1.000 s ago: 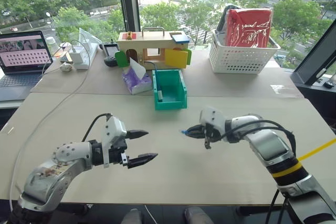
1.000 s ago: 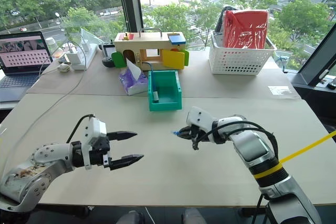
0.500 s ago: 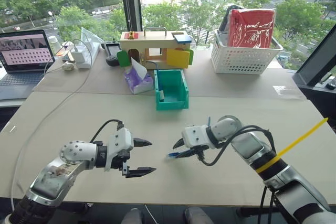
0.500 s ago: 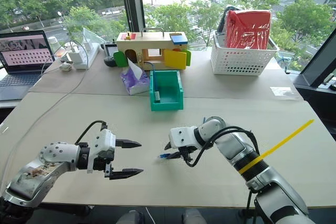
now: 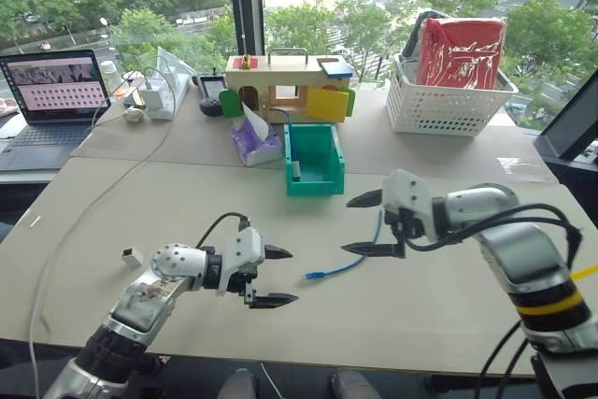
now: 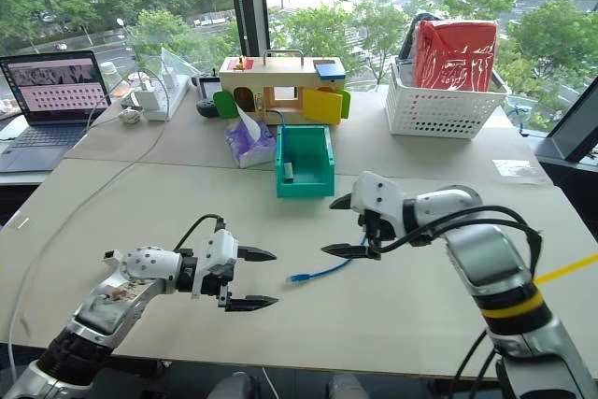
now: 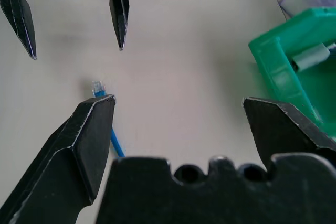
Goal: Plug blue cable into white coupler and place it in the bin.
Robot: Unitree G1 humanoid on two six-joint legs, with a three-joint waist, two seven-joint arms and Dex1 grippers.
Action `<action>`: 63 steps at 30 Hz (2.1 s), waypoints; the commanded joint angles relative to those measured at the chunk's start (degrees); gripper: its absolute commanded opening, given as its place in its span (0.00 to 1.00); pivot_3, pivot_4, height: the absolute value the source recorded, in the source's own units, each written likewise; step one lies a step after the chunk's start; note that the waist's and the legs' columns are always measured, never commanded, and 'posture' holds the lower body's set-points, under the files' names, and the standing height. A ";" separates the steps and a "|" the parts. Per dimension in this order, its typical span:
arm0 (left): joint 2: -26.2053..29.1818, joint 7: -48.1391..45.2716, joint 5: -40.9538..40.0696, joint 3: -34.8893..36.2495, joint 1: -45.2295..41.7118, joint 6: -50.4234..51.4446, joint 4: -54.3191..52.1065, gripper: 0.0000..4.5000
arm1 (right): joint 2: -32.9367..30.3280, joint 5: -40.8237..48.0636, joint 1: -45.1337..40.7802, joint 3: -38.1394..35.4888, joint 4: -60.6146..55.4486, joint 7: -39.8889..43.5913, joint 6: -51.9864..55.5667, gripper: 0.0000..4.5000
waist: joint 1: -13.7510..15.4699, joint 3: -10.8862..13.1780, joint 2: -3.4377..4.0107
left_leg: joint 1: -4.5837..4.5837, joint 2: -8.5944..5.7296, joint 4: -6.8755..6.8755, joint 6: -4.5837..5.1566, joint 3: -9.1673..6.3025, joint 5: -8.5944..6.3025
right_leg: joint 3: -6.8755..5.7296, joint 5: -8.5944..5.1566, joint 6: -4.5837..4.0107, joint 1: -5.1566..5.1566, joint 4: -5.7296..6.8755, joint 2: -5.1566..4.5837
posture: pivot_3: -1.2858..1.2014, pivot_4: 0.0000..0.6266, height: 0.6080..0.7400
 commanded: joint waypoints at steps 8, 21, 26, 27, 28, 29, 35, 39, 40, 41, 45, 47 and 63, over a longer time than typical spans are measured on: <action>-9.04 -2.58 4.47 -3.42 -4.96 -10.57 15.80 0.97 | -1.12 7.59 4.15 -8.78 -13.88 -9.75 13.44 1.00 | -0.03 -0.01 0.01 | 0.00 -0.01 0.07 0.00 -0.01 0.00 | 0.03 0.01 0.01 0.01 0.02 0.01 | 0.52 0.24 0.96; -10.11 -2.11 8.54 -3.80 -5.87 -14.77 20.42 0.05 | -6.06 16.20 9.53 -12.25 -22.48 -14.63 27.72 1.00 | 0.31 -0.05 0.04 | 0.05 -0.02 0.08 0.01 -0.02 0.00 | 0.03 0.01 0.03 0.11 0.02 0.00 | 0.52 0.24 0.96; -12.89 1.99 7.94 -1.14 -8.18 -13.77 21.00 0.01 | 1.25 25.05 14.17 -21.86 -25.45 -21.65 40.91 1.00 | 0.51 -0.10 -0.02 | 0.06 -0.02 0.15 0.01 -0.06 0.01 | 0.01 0.02 0.04 0.19 0.02 -0.01 | 0.52 0.24 0.96; -13.33 1.89 6.97 -0.62 -8.39 -13.30 20.48 0.01 | 5.72 25.43 14.65 -25.33 -26.28 -25.13 43.88 1.00 | 0.44 -0.10 -0.02 | 0.05 -0.02 0.18 0.01 -0.08 0.01 | 0.00 0.03 0.05 0.19 0.03 0.00 | 0.52 0.24 0.96; -13.69 1.56 5.96 -0.23 -8.50 -12.81 19.68 0.01 | 9.83 26.19 15.15 -28.74 -26.90 -27.73 47.39 1.00 | 0.34 -0.10 -0.04 | 0.03 -0.04 0.20 0.01 -0.08 0.01 | 0.02 0.04 0.08 0.17 0.04 -0.01 | 0.52 0.24 0.96; -14.18 1.45 4.88 0.29 -8.62 -12.04 18.88 0.01 | 14.16 27.31 15.36 -32.05 -27.20 -29.16 51.81 1.00 | 0.17 -0.13 -0.08 | 0.02 -0.03 0.18 0.01 -0.09 0.01 | 0.00 0.04 0.08 0.15 0.03 0.01 | 0.52 0.24 0.96; -17.64 3.00 -1.24 2.41 -8.05 -2.64 13.45 0.01 | 37.81 34.95 20.77 -41.13 -28.96 -42.49 59.68 1.00 | 0.24 -0.18 -0.05 | -0.10 -0.03 0.15 0.01 -0.30 0.01 | -0.16 0.03 0.05 0.10 0.08 0.02 | 0.52 0.24 0.96; -19.56 6.11 -3.87 2.93 -5.47 4.76 10.14 0.01 | 60.33 35.27 25.21 -46.13 -29.85 -54.99 59.68 1.00 | -0.18 -0.31 0.24 | -0.27 -0.03 0.26 0.01 -0.53 0.00 | -0.30 0.04 0.04 0.04 0.03 0.05 | 0.52 0.24 0.96; -19.73 6.52 -4.37 2.90 -4.97 5.93 8.80 0.01 | 62.36 35.90 24.68 -47.32 -29.78 -57.11 59.68 1.00 | -0.40 -0.33 0.24 | -0.35 -0.12 0.22 0.01 -0.49 0.01 | -0.17 0.04 0.09 0.02 0.02 -0.02 | 0.52 0.24 0.96; -19.70 6.60 -4.67 2.65 -4.35 6.92 7.48 0.01 | 64.67 36.90 23.88 -48.63 -29.60 -58.93 59.68 1.00 | -0.57 -0.34 0.22 | -0.33 -0.18 0.24 0.00 -0.47 0.02 | -0.14 0.06 0.13 0.06 0.04 -0.06 | 0.52 0.24 0.96; -19.58 7.31 -5.31 2.34 -2.93 9.22 4.58 0.01 | 68.11 40.81 21.72 -50.89 -28.16 -64.08 59.64 1.00 | -1.49 -0.34 0.23 | -0.29 -0.16 0.22 0.03 -0.57 0.06 | -0.21 0.05 0.12 0.06 0.08 -0.02 | 0.52 0.24 0.96; -19.66 7.51 -5.36 2.44 -2.79 9.76 4.10 0.01 | 68.02 43.00 21.28 -50.46 -27.01 -66.37 59.16 1.00 | -1.88 -0.35 0.24 | -0.24 -0.16 0.17 0.06 -0.64 0.08 | -0.21 0.04 0.13 0.06 0.08 0.04 | 0.52 0.24 0.96; -21.54 7.61 -5.71 1.46 -2.03 9.99 3.69 0.01 | 50.64 84.61 29.23 -27.12 -14.40 -91.37 32.24 1.00 | -2.88 -0.35 0.25 | -0.28 -0.17 0.04 0.09 -0.72 0.09 | -0.23 0.01 0.06 0.08 0.00 0.04 | 0.52 0.24 0.96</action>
